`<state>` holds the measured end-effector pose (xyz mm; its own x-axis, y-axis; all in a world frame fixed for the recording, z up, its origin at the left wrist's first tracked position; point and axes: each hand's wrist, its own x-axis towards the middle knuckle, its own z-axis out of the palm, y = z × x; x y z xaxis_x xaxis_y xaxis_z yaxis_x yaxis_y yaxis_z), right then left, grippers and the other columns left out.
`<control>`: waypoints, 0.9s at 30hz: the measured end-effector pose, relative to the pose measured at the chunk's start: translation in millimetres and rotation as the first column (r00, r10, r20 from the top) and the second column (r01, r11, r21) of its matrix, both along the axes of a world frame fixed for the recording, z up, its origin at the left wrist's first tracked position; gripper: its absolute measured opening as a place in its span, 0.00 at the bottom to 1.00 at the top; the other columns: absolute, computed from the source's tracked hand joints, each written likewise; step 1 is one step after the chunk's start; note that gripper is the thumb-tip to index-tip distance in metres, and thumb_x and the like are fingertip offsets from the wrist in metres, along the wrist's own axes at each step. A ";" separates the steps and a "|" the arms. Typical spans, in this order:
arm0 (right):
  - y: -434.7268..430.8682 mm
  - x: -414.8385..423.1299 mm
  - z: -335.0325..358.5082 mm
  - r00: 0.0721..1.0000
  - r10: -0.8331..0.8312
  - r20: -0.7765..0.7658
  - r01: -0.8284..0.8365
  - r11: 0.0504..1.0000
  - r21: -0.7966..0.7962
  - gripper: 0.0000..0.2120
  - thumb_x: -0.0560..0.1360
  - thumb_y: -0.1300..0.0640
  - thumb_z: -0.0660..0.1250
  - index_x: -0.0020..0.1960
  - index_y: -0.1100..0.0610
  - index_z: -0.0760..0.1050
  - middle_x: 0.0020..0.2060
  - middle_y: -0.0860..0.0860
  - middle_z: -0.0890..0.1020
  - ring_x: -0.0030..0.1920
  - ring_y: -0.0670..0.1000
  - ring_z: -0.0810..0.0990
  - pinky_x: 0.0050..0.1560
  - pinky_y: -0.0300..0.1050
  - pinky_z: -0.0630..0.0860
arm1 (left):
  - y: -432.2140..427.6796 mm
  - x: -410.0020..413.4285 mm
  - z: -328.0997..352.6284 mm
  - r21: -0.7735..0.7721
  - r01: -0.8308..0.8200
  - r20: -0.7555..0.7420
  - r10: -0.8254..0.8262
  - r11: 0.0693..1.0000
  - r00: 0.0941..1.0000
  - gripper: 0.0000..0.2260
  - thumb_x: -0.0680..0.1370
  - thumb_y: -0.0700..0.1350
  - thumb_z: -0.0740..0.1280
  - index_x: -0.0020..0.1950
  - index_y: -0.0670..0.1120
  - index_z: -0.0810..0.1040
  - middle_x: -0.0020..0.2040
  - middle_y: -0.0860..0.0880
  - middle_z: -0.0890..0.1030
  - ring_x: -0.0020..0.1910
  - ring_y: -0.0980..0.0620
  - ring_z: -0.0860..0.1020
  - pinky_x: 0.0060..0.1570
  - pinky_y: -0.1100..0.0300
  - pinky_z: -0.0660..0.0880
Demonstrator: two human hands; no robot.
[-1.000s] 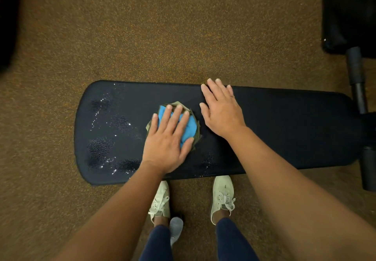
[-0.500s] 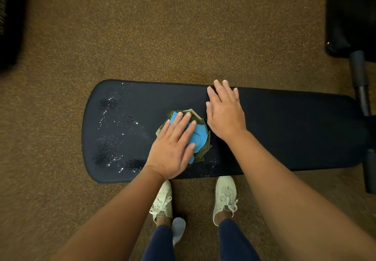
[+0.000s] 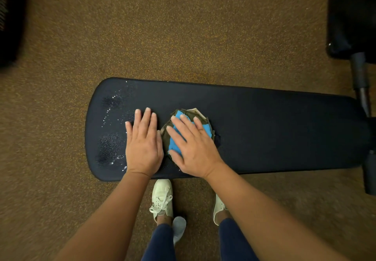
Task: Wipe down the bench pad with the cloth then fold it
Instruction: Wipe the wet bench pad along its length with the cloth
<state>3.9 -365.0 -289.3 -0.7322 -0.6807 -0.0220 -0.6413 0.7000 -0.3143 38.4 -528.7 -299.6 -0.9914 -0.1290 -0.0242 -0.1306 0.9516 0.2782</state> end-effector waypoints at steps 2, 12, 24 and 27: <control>1.3 -2.3 -0.4 1.000 0.017 0.008 -0.017 0.995 0.096 0.29 0.76 0.42 0.58 0.73 0.56 0.65 0.75 0.55 0.62 0.75 0.56 0.57 0.73 0.60 0.54 | -2.6 1.8 -1.0 -0.016 -0.029 0.024 0.030 0.999 0.999 0.23 0.81 0.47 0.51 0.72 0.37 0.67 0.74 0.40 0.64 0.75 0.39 0.56 0.71 0.39 0.52; 20.7 29.5 1.1 0.972 -0.235 0.019 0.224 0.947 0.228 0.29 0.79 0.45 0.52 0.74 0.62 0.60 0.75 0.59 0.59 0.76 0.60 0.53 0.73 0.63 0.53 | -11.5 11.5 0.5 -0.023 -0.074 0.086 0.076 0.997 0.993 0.25 0.81 0.49 0.48 0.74 0.38 0.64 0.76 0.42 0.60 0.77 0.41 0.53 0.73 0.40 0.50; 29.3 -1.6 -1.3 0.833 -0.552 -0.035 0.541 0.801 0.256 0.31 0.80 0.45 0.49 0.75 0.64 0.56 0.75 0.61 0.56 0.76 0.60 0.52 0.74 0.60 0.50 | -12.0 12.3 -0.3 -0.037 -0.071 0.102 0.074 0.997 0.992 0.25 0.81 0.49 0.48 0.75 0.39 0.62 0.77 0.42 0.59 0.77 0.42 0.52 0.73 0.41 0.49; 26.5 2.4 -1.6 0.908 -0.419 -0.008 0.405 0.871 0.277 0.30 0.79 0.45 0.49 0.75 0.63 0.56 0.76 0.61 0.55 0.76 0.60 0.50 0.74 0.62 0.51 | -11.7 12.0 0.8 -0.034 -0.067 0.101 0.070 0.997 0.992 0.25 0.81 0.49 0.48 0.75 0.38 0.62 0.77 0.42 0.59 0.77 0.42 0.52 0.73 0.41 0.49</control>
